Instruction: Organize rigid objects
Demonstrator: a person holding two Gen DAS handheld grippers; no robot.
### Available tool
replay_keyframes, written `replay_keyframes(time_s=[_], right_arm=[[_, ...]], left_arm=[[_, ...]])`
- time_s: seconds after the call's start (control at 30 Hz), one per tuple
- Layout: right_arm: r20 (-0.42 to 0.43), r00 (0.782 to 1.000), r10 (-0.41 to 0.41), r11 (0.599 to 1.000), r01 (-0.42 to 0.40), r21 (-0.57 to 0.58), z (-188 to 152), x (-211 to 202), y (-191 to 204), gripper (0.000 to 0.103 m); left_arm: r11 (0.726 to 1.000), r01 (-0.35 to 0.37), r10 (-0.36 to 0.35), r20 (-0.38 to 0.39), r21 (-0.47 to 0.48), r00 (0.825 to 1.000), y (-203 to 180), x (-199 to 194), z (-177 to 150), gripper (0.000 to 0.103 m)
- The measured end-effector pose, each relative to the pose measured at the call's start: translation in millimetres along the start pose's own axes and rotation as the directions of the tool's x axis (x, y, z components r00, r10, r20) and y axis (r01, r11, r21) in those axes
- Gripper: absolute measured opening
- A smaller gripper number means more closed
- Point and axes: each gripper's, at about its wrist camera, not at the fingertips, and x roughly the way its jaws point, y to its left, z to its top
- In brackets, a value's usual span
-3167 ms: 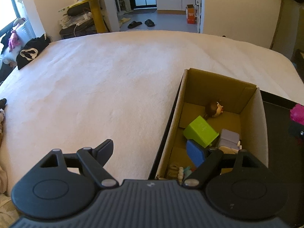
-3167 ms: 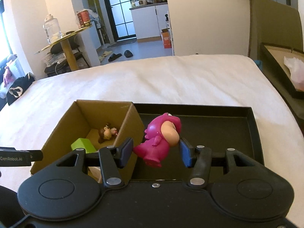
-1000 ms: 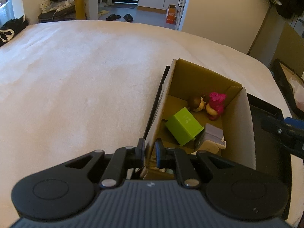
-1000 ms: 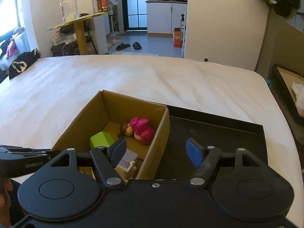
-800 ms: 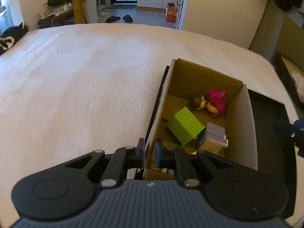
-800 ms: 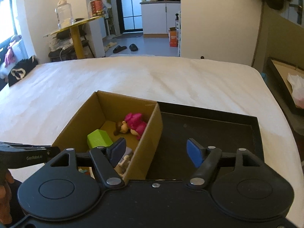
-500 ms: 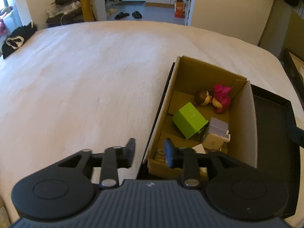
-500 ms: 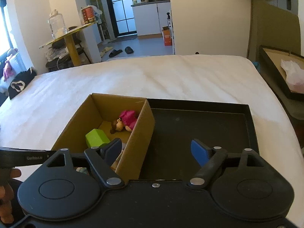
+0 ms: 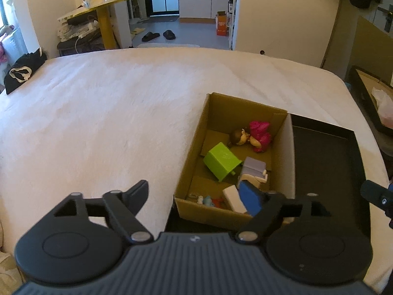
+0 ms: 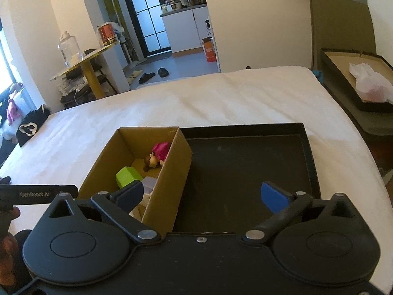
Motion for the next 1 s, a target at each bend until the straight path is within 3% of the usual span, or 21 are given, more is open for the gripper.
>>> replay_keyframes(time_s=[0.17, 0.47, 0.8, 1.0], right_arm=[[-0.003, 1.000, 0.007, 1.000, -0.007, 0.030, -5, -13, -6, 0.103], [0.003, 1.000, 0.006, 0.998, -0.006, 0.058, -12, -42, -8, 0.103], [0.025, 1.000, 0.010, 0.998, -0.012, 0.062, -8, -84, -3, 0.103], [0.035, 0.999, 0.016, 0.999, -0.018, 0.042, -5, -108, 4, 0.103]], left_arm=[[1.000, 0.023, -0.023, -0.005, 0.011, 1.000, -4, -14, -6, 0.093], [0.996, 0.084, -0.083, -0.011, 0.030, 0.996, -12, -41, -17, 0.099], [0.981, 0.194, -0.193, -0.007, 0.028, 0.981, -11, -79, -19, 0.099], [0.976, 0.213, -0.214, 0.018, 0.047, 0.977, -10, -102, -19, 0.099]])
